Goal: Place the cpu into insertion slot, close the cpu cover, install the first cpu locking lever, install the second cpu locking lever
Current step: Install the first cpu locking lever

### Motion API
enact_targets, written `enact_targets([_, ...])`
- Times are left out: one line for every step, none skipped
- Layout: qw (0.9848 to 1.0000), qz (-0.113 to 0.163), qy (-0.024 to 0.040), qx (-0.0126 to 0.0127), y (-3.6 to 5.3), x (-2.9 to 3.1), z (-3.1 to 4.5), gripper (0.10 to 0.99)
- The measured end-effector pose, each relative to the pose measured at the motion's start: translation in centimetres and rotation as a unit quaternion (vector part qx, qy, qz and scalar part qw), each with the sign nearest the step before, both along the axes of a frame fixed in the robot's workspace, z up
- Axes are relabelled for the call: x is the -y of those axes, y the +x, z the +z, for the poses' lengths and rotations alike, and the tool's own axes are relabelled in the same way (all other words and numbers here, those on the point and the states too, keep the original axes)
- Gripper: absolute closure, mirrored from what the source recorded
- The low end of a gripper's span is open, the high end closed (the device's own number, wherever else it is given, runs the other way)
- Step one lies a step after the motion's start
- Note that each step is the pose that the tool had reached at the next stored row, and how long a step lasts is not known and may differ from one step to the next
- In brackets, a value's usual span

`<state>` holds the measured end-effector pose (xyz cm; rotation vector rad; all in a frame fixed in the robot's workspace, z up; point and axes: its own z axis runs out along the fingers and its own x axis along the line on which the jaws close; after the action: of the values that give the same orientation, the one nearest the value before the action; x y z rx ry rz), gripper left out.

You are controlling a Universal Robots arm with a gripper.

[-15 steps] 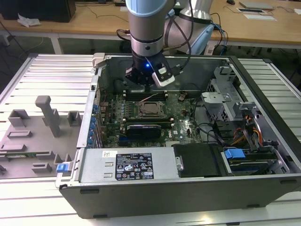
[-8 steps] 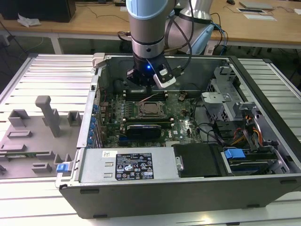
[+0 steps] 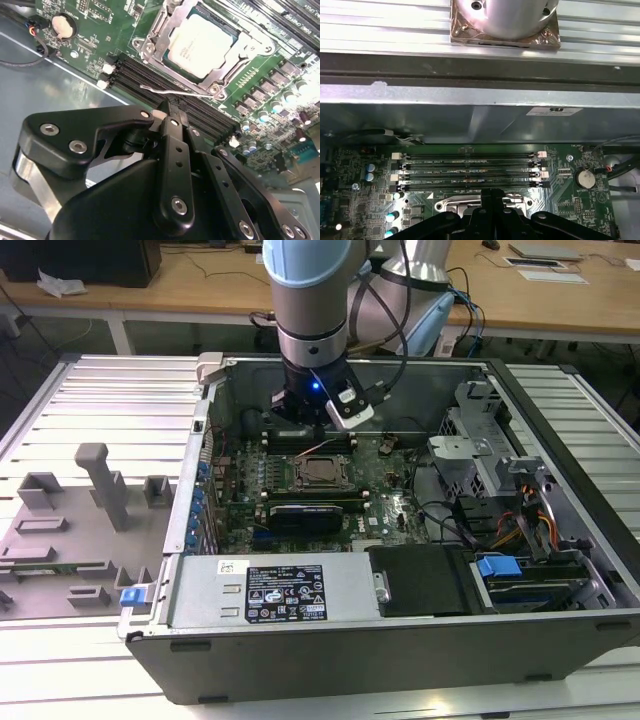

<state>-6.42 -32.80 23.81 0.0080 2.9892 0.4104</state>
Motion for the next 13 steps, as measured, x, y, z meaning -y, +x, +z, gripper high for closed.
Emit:
enact_targets([1.0,0.0,0.0,0.0047,-0.11,0.0,-0.05,0.98])
enact_targets([1.0,0.0,-0.0001,0.0094,-0.22,0.0,-0.1,0.98])
enact_targets([0.9998,0.0,-0.0001,0.0179,-0.36,0.0,-0.18,0.98])
enact_targets([0.9996,0.0,-0.0002,0.0268,-0.51,0.0,-0.26,0.98])
enact_targets([0.9993,0.0,-0.0015,0.0361,-0.61,-0.01,-0.39,0.98])
enact_targets([0.9993,0.0,-0.0041,0.0368,-0.62,0.0,-0.47,0.98])
enact_targets([0.9993,-0.001,-0.0067,0.0369,-0.62,-0.02,-0.57,0.98])
enact_targets([0.9993,-0.003,-0.0075,0.0369,-0.62,-0.04,-0.62,0.98])
enact_targets([0.9993,-0.004,-0.008,0.0369,-0.62,-0.06,-0.66,0.98])
enact_targets([0.9993,-0.006,-0.0082,0.0369,-0.62,-0.09,-0.71,0.98])
enact_targets([0.9993,-0.007,-0.0083,0.0368,-0.62,-0.15,-0.75,0.98])
enact_targets([0.9992,-0.009,-0.0085,0.0368,-0.62,-0.27,-0.81,0.98])
enact_targets([0.9992,-0.013,-0.0085,0.0368,-0.62,-0.36,-0.89,0.98])
